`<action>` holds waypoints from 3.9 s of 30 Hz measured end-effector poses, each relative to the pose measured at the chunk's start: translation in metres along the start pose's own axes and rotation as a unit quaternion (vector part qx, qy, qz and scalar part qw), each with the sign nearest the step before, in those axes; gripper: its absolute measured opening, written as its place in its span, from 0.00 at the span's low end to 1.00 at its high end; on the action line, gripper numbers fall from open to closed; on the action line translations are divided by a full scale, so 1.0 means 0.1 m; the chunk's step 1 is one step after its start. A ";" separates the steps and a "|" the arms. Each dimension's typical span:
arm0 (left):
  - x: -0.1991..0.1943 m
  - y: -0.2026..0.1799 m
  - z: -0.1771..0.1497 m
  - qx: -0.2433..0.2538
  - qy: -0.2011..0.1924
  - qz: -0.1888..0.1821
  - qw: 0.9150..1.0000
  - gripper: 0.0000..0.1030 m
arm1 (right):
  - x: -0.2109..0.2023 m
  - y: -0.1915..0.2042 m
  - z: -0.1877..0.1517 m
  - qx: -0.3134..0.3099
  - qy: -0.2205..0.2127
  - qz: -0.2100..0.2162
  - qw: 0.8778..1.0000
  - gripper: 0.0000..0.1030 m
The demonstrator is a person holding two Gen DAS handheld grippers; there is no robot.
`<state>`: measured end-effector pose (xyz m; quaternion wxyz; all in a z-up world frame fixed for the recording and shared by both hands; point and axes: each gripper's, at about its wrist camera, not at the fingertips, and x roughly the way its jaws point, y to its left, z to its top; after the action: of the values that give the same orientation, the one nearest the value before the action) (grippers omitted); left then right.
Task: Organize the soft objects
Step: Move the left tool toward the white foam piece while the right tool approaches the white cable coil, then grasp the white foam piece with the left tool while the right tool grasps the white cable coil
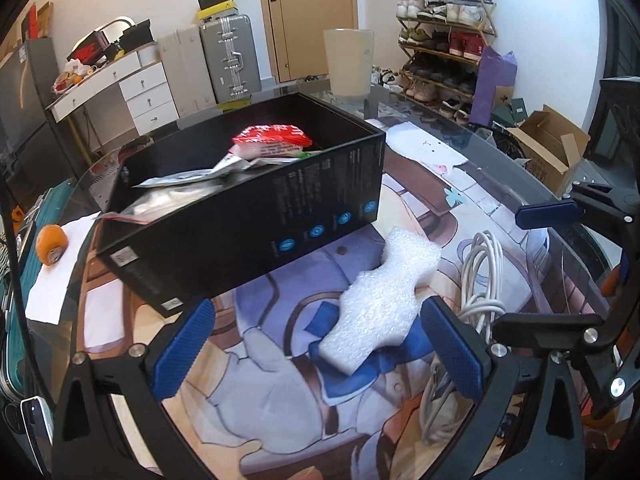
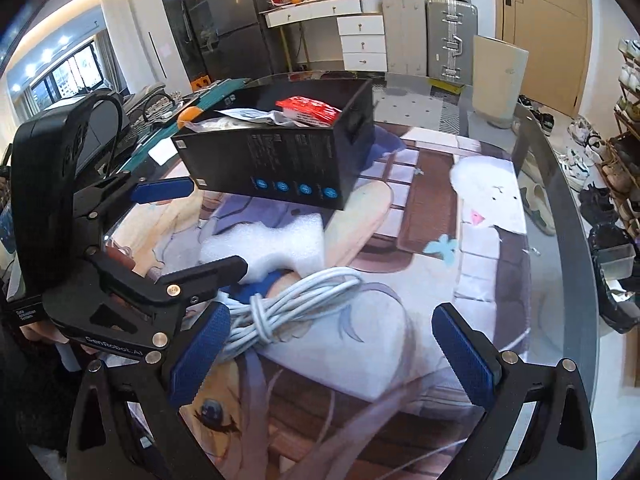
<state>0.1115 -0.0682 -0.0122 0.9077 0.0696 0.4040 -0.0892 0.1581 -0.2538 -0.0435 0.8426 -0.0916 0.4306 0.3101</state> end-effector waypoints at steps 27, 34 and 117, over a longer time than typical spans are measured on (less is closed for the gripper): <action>0.01 0.66 -0.34 -0.096 0.042 0.074 0.992 1.00 | 0.14 0.06 0.00 0.008 0.000 0.032 0.999 0.99; -0.03 0.77 -0.39 -0.112 0.039 0.074 0.990 1.00 | 0.12 0.01 0.04 0.016 -0.021 -0.022 0.999 0.99; 0.17 0.22 -0.11 -0.072 0.045 0.026 0.996 0.86 | -0.22 0.03 0.10 0.014 -0.093 0.031 0.995 0.52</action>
<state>0.1195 -0.0468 -0.0306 0.8934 0.0188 0.4476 -0.0334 0.1531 -0.2571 -0.0202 0.8701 -0.0378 0.3575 0.3370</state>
